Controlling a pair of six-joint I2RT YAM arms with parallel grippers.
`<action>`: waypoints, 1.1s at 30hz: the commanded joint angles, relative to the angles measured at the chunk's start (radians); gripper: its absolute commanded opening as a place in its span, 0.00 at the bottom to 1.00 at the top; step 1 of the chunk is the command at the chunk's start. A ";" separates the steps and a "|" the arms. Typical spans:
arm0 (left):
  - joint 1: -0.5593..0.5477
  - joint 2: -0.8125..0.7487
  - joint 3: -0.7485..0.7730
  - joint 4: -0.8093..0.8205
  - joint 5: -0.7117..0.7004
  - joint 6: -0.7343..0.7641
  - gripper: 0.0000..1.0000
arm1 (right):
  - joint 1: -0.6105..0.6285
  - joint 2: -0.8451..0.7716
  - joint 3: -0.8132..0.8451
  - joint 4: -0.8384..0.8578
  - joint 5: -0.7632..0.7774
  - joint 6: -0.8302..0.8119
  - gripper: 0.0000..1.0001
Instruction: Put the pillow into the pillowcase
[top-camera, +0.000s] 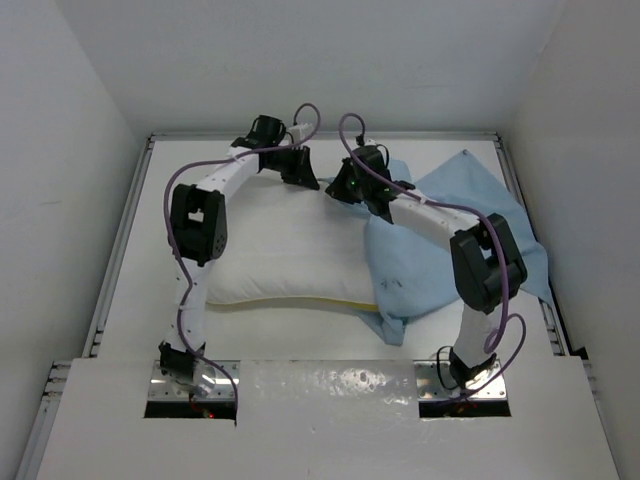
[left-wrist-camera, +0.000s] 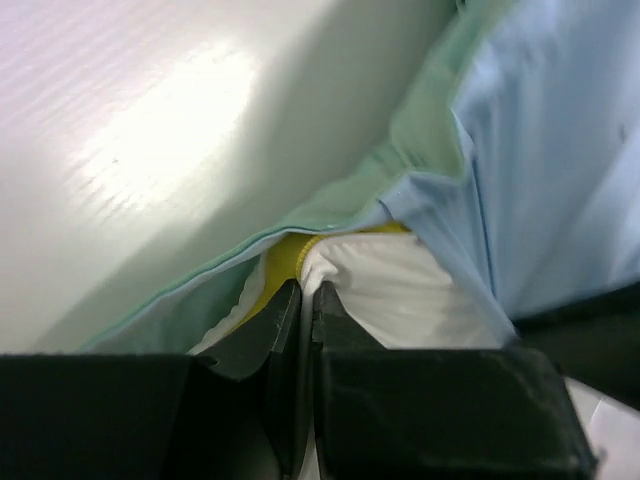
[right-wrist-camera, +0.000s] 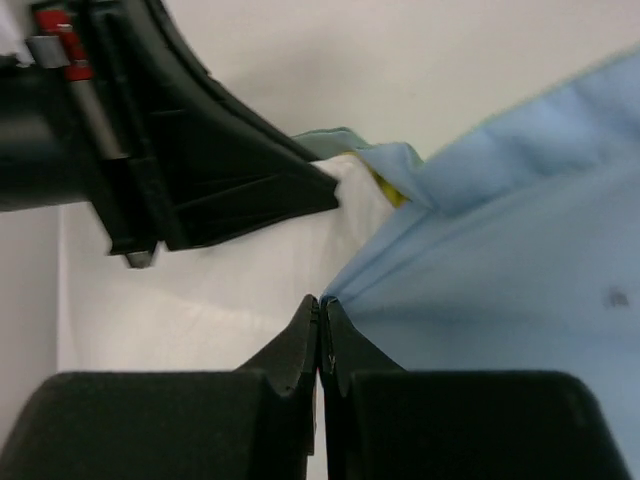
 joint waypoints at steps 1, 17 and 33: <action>0.041 -0.095 -0.051 0.316 -0.069 -0.203 0.00 | 0.038 0.058 0.123 0.056 -0.144 0.043 0.00; 0.309 -0.151 -0.137 0.244 -0.412 -0.247 0.00 | 0.039 -0.057 0.322 -0.511 0.081 -0.430 0.00; -0.039 -0.455 -0.074 -0.541 -0.325 0.957 0.82 | 0.038 -0.364 -0.295 -0.244 0.158 -0.463 0.51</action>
